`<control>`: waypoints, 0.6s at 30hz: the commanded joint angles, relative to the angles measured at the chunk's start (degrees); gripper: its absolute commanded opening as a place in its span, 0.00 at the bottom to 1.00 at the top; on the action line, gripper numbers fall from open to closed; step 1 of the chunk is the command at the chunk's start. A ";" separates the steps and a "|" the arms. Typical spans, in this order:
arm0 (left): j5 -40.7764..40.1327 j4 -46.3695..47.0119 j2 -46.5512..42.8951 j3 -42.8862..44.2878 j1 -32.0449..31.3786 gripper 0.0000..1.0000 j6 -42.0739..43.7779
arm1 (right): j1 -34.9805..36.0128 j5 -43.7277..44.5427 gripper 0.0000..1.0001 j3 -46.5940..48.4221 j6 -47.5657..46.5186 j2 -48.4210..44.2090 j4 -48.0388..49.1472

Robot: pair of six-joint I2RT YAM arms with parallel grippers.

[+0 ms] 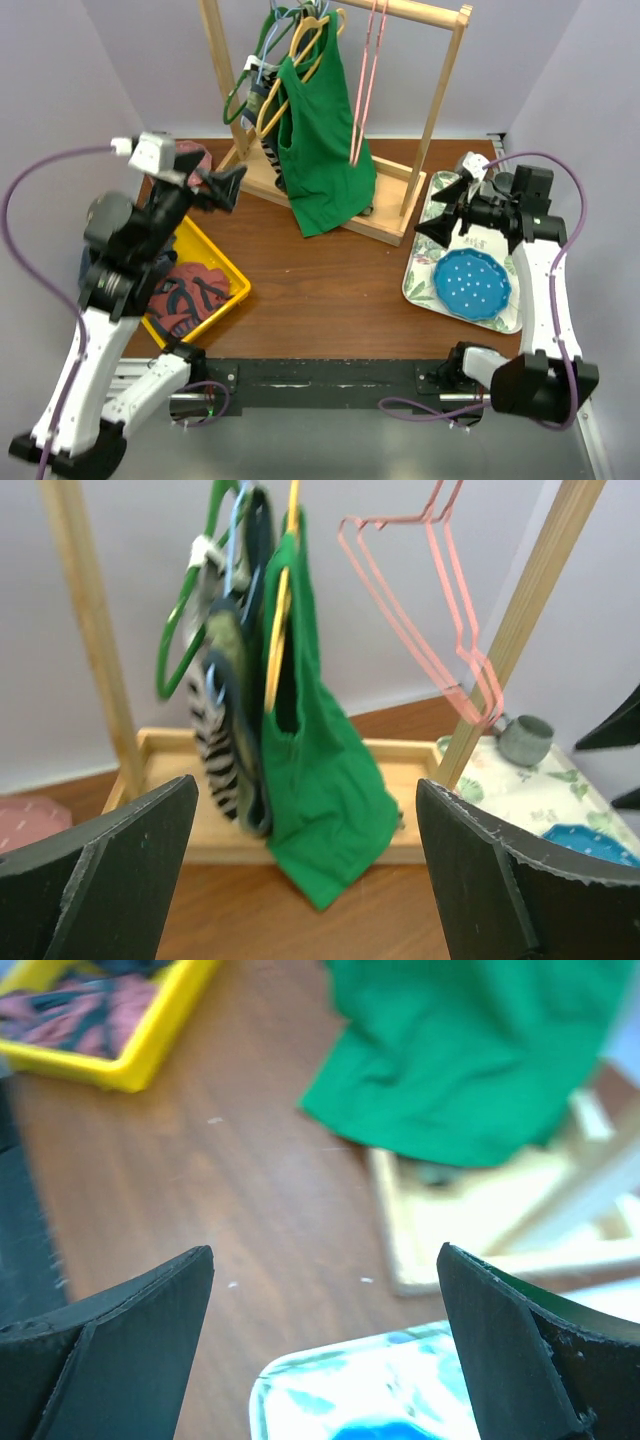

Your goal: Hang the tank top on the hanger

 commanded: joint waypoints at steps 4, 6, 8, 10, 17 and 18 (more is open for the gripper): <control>-14.38 -11.59 -18.20 -14.92 0.11 0.97 0.83 | -0.22 15.81 0.99 4.51 13.59 -4.53 5.22; -16.76 -14.94 -22.76 -16.69 0.11 0.98 0.04 | -0.22 17.04 0.99 4.77 17.28 -5.33 6.09; -19.67 -16.96 -25.50 -18.80 0.11 1.00 -1.27 | -0.31 18.62 0.99 5.39 20.87 -6.12 6.10; -21.51 -17.23 -29.02 -21.09 0.11 1.00 -2.60 | -0.31 22.03 0.99 5.65 25.09 -6.73 8.38; -22.75 -18.37 -33.33 -23.38 0.02 1.00 -4.89 | -0.31 26.44 0.99 8.82 31.44 -8.31 7.69; -22.75 -18.55 -33.33 -23.12 0.02 1.00 -4.80 | -0.22 26.89 0.98 8.99 31.88 -8.49 7.68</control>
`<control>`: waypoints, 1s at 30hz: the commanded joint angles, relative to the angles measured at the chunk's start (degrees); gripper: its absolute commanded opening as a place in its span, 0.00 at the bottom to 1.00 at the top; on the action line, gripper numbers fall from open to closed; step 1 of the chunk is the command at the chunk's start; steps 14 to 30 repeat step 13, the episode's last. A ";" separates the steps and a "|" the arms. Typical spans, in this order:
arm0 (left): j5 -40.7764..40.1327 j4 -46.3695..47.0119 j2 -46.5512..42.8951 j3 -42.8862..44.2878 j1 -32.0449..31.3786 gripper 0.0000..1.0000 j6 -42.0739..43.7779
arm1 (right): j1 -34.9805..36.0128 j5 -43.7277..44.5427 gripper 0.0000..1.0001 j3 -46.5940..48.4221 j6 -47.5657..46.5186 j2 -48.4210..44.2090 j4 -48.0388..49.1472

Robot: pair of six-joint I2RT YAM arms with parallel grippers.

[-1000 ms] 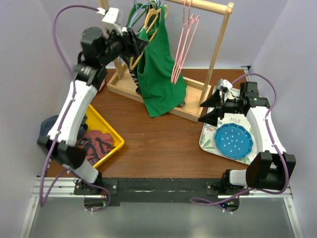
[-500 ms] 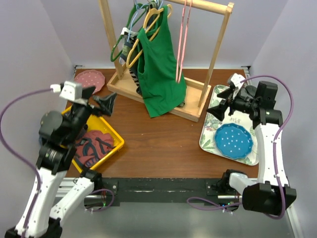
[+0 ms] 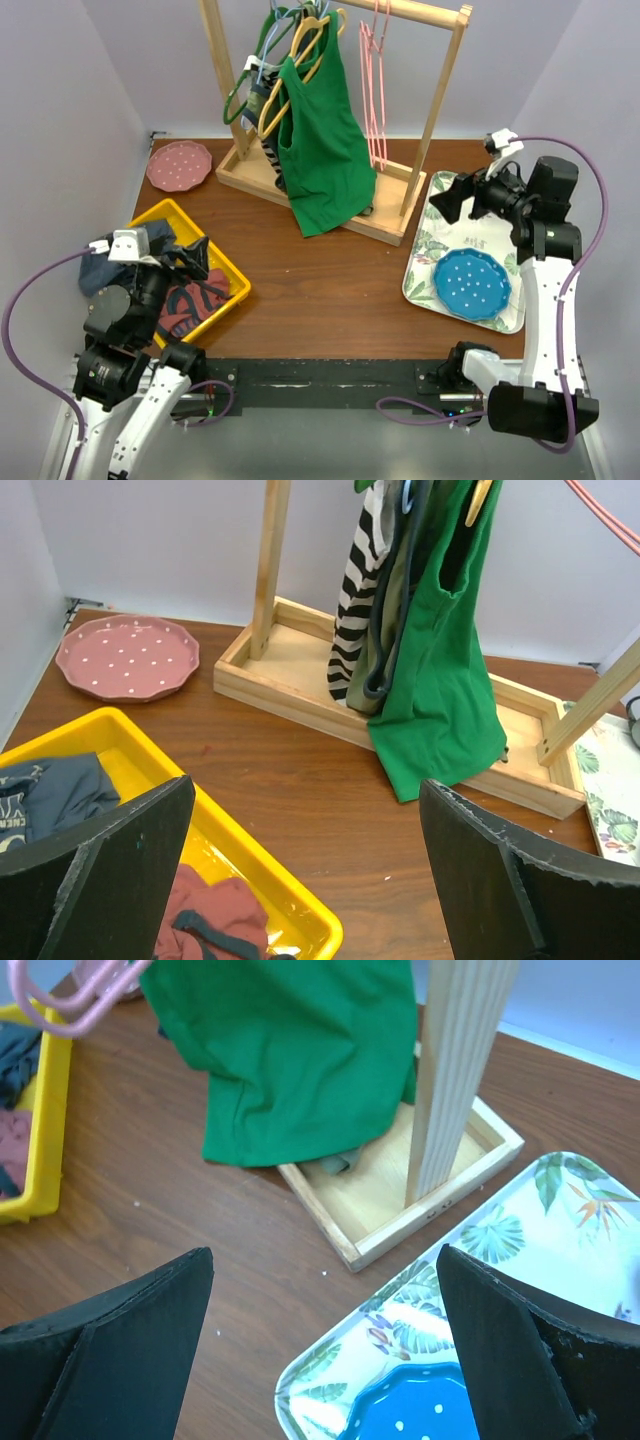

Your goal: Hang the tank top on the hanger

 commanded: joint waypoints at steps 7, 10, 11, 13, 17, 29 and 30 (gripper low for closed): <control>-1.77 -1.44 -1.47 1.02 0.02 1.00 -1.96 | -0.16 5.41 0.99 4.56 4.82 -3.17 0.68; -1.77 -2.05 -1.65 1.72 0.02 1.00 -2.05 | -0.07 5.15 0.99 4.65 4.03 -3.43 0.59; -1.77 -2.14 -1.73 1.81 0.02 1.00 -1.96 | -0.16 5.06 0.99 4.74 3.85 -3.34 0.51; -1.85 -2.32 -1.82 2.34 0.02 1.00 -1.96 | -0.07 4.19 0.99 4.83 3.59 -3.43 0.24; -1.85 -2.32 -1.82 2.34 0.02 1.00 -1.96 | -0.07 4.19 0.99 4.83 3.59 -3.43 0.24; -1.85 -2.32 -1.82 2.34 0.02 1.00 -1.96 | -0.07 4.19 0.99 4.83 3.59 -3.43 0.24; -1.85 -2.32 -1.82 2.34 0.02 1.00 -1.96 | -0.07 4.19 0.99 4.83 3.59 -3.43 0.24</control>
